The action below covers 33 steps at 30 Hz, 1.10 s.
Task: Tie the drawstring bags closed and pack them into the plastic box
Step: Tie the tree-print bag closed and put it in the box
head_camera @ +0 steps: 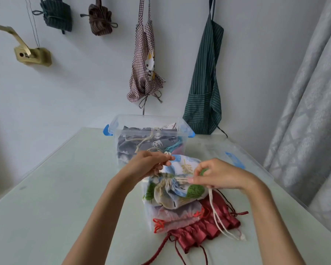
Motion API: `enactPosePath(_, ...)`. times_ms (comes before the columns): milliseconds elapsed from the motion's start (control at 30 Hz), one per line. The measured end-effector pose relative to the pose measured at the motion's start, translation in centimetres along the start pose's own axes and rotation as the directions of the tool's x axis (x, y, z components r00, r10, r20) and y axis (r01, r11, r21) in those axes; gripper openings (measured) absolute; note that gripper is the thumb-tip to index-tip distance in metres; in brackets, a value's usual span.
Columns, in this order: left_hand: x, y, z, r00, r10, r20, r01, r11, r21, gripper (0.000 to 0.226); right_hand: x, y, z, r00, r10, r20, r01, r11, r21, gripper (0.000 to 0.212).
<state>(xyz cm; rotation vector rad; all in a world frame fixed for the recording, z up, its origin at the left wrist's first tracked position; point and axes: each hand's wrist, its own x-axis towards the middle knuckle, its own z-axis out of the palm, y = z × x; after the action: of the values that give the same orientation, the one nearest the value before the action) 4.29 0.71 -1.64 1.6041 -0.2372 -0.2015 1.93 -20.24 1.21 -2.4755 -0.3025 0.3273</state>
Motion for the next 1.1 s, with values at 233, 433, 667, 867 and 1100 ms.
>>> enactPosePath(233,-0.5,-0.3,3.0,0.979,-0.009,0.205,-0.044,0.967,0.252,0.033,-3.6,-0.3,-2.2,0.996,-0.025,0.09,0.016,0.995,0.096,0.041)
enactPosePath(433,-1.1,-0.5,5.7,0.892,-0.124,0.435,-0.071,0.912,0.403,0.026,-2.6,-0.5,-2.0,0.973,0.042,-0.228,0.045,0.93,0.364,0.041)
enactPosePath(667,-1.2,-0.6,5.8,0.811,-0.182,0.557,-0.157,0.848,0.506,0.037,0.8,-1.5,1.9,0.905,-0.13,-0.405,0.224,0.956,0.192,0.032)
enactPosePath(867,-1.1,-0.1,3.9,0.861,-0.108,0.498,-0.072,0.942,0.328,0.035,0.8,0.1,1.3,0.933,-0.197,-0.3,0.231,0.969,0.083,0.036)
enactPosePath(1100,-0.9,0.2,3.1,0.882,-0.089,0.463,-0.025,0.972,0.234,0.032,-0.6,1.1,0.5,0.978,-0.208,0.012,0.208,0.978,-0.003,0.021)
